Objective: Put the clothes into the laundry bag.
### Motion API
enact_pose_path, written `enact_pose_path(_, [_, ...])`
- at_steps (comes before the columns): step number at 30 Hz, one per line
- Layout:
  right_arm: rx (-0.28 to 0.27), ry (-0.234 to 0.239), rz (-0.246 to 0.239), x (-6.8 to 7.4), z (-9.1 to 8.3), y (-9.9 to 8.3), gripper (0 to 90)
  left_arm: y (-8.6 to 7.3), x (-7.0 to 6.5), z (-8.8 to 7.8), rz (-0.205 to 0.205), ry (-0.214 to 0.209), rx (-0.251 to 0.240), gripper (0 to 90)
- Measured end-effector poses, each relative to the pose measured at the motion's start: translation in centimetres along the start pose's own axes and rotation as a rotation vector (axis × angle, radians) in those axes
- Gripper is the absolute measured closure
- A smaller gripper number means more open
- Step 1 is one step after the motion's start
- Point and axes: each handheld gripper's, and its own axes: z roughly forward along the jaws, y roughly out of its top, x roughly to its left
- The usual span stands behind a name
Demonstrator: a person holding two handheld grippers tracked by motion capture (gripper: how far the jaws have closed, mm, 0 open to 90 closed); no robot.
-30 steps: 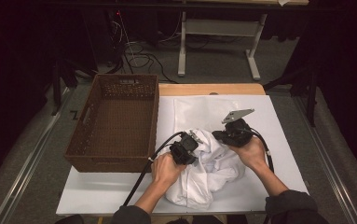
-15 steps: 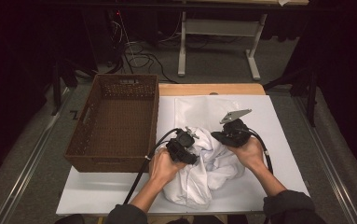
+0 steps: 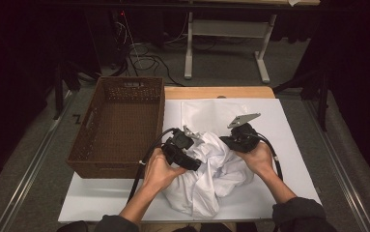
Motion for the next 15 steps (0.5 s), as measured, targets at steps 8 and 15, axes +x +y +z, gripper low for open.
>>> enact_pose_path(8, [-0.008, -0.009, 0.000, 0.2, 0.0, 0.1, 90.0, 0.2, 0.9, 1.5, -0.023, 0.069, -0.093, 37.5])
enact_pose_path(15, [0.009, 0.007, -0.005, 0.1, 0.2, 0.1, 90.0, 1.2, 1.8, 4.9, -0.074, 0.024, -0.093, 47.6])
